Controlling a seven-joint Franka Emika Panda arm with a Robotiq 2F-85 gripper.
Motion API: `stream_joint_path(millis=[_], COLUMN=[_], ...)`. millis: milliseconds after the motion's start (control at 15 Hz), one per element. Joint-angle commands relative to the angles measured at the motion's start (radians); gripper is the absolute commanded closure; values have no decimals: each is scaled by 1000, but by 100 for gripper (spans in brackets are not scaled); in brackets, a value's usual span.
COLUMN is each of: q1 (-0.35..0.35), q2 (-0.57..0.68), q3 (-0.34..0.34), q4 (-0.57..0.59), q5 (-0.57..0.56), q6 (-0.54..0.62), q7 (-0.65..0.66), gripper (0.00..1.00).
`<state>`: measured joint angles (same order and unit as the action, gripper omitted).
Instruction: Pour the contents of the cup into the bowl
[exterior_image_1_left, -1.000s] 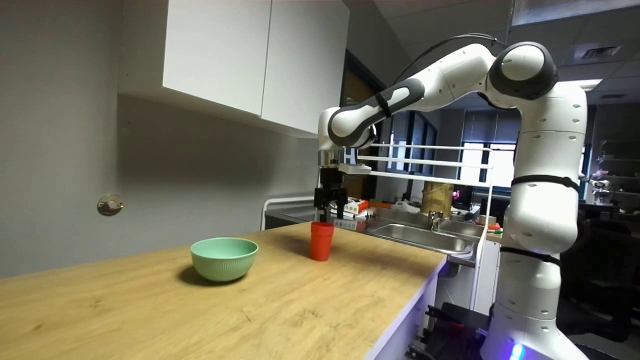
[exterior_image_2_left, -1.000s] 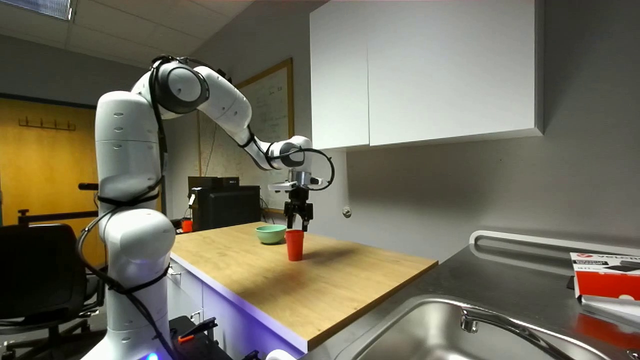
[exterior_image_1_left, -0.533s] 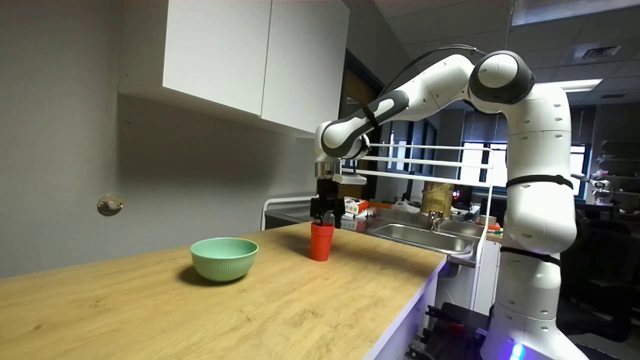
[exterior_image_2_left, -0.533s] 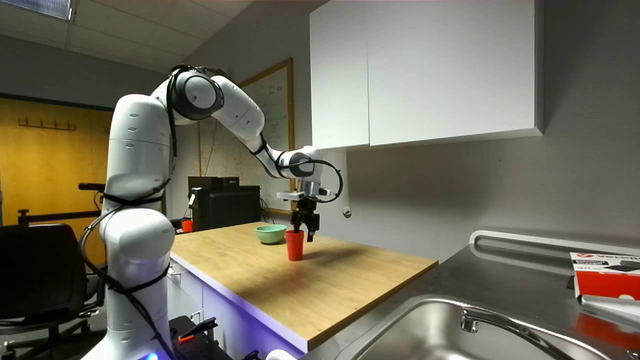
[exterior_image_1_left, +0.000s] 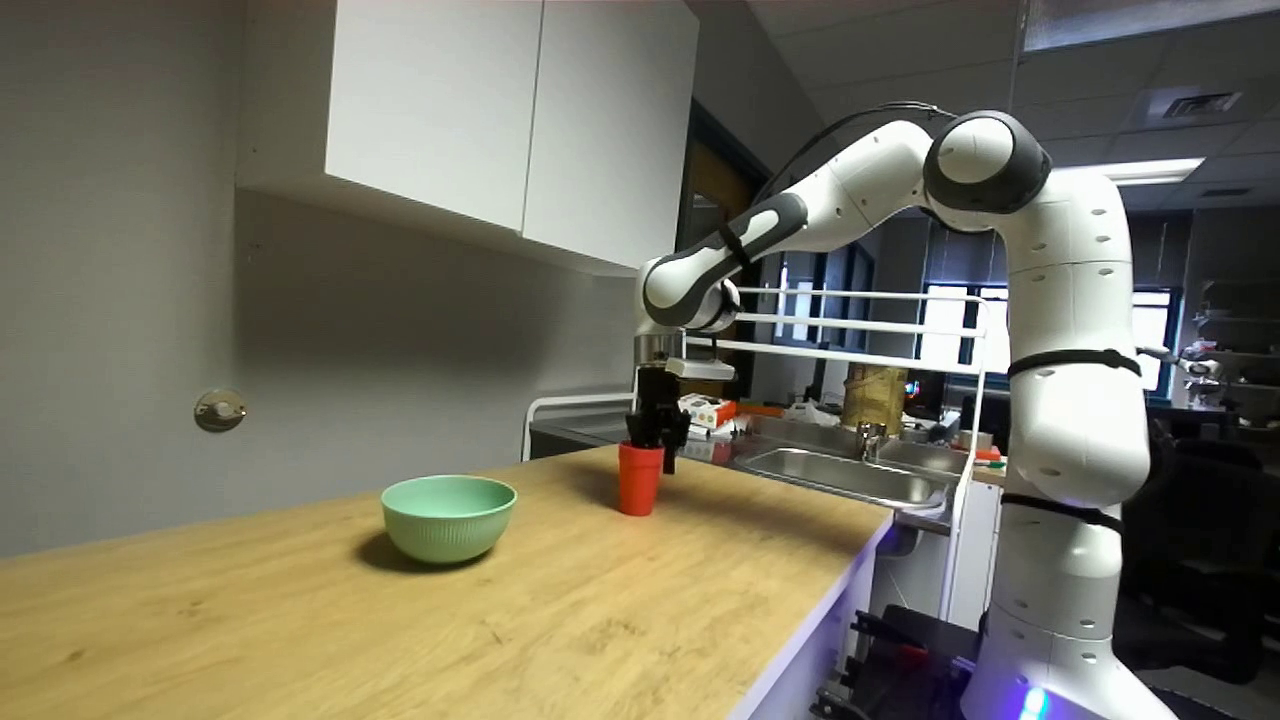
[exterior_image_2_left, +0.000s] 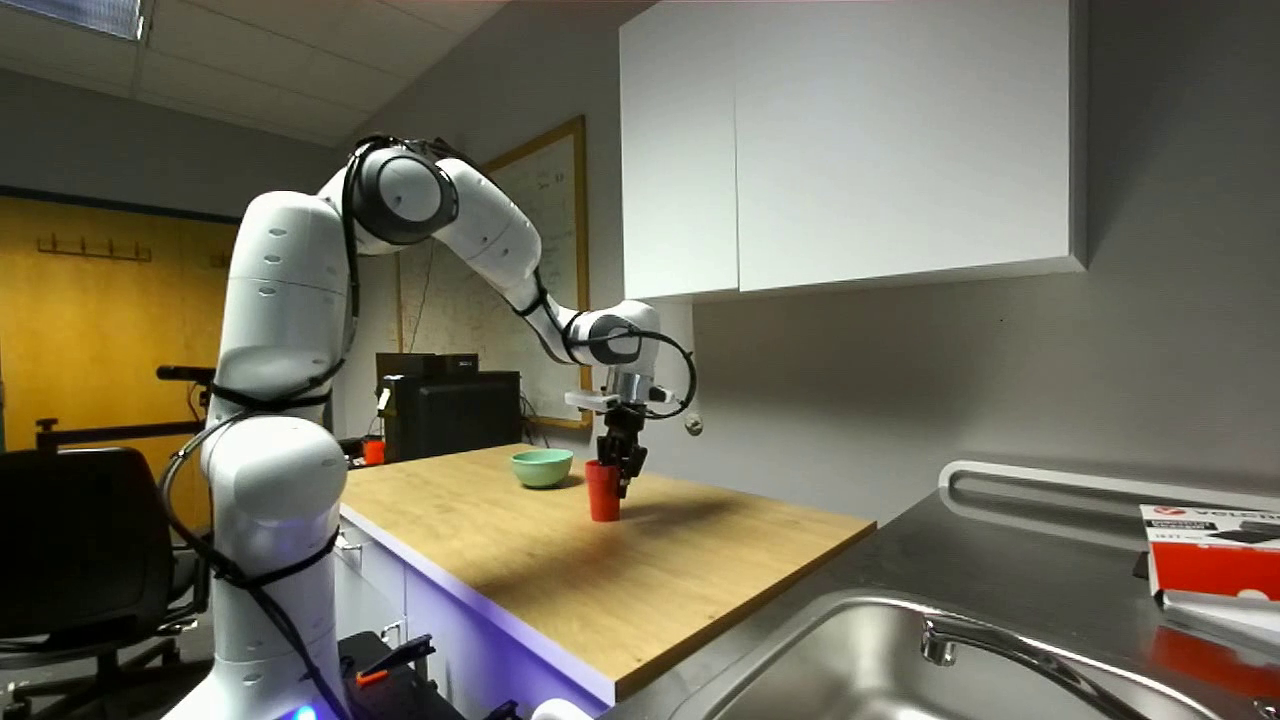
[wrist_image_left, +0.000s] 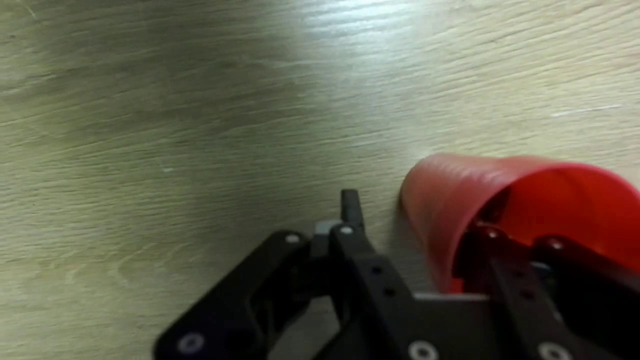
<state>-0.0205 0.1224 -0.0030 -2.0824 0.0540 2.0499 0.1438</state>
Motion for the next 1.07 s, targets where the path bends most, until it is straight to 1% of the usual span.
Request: stream_joint_path(millis=[0, 67, 133, 200, 467, 667, 1000], q1=[13, 22, 32, 45, 94, 133, 210], q2=[-39, -53, -69, -85, -136, -142, -64], q3=[-2, 2, 6, 12, 51, 98, 184], q4=[7, 6, 5, 6, 39, 97, 236], q5=[-13, -39, -68, -102, -226, -315, -426], q6=[-21, -25, -31, -38, -89, -152, -271], q7=[16, 40, 64, 92, 204, 303, 416], gripper=[88, 95, 99, 100, 98, 98, 98])
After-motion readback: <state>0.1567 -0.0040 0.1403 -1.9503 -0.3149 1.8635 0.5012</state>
